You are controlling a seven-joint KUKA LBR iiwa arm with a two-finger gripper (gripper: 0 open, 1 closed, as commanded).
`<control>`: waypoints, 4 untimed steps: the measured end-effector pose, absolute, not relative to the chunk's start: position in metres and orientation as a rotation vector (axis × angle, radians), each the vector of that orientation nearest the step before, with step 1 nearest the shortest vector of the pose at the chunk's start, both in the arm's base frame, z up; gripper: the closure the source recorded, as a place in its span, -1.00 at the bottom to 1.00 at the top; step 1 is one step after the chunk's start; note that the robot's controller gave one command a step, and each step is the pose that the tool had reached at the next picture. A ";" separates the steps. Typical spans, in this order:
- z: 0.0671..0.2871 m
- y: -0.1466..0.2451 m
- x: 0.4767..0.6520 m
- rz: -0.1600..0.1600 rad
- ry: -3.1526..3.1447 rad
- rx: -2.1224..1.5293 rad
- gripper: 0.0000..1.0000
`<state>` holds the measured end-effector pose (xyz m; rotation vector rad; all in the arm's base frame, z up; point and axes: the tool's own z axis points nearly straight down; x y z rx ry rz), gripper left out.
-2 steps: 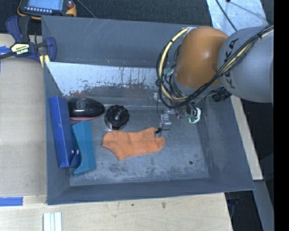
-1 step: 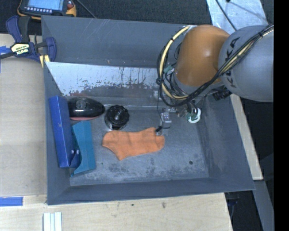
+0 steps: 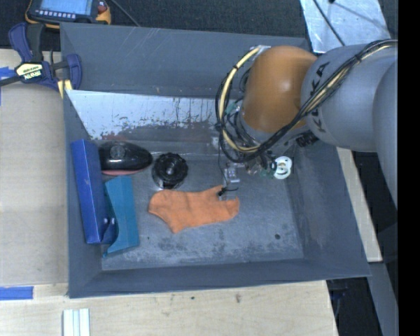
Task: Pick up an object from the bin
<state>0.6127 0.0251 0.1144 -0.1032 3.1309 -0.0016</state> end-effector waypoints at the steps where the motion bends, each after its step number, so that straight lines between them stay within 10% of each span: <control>1: 0.081 0.043 0.597 0.000 3.109 -0.440 -1.00; 2: 0.071 0.058 0.578 0.001 3.133 -0.182 1.00; 4: 0.071 0.058 0.578 0.001 3.133 -0.181 1.00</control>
Offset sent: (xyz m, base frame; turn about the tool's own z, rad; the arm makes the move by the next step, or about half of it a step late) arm -0.0359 0.0333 -0.0444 -0.0505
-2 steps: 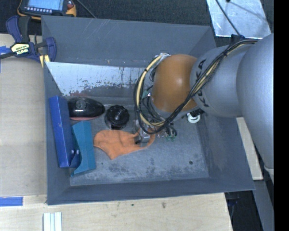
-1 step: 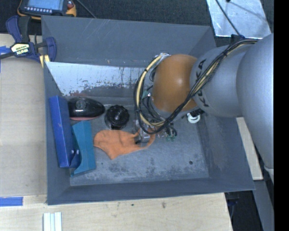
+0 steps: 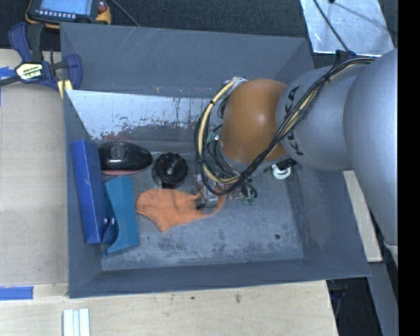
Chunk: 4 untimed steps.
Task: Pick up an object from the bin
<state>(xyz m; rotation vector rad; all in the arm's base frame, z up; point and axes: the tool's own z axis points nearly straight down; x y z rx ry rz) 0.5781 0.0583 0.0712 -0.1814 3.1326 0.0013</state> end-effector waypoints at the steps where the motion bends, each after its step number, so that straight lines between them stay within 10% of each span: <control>1: 0.071 0.058 0.578 0.001 3.133 -0.181 1.00; 4: 0.071 0.058 0.578 0.002 3.133 -0.181 1.00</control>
Offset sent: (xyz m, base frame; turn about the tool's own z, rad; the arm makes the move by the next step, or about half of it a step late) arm 0.0000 0.0000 0.0000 0.0000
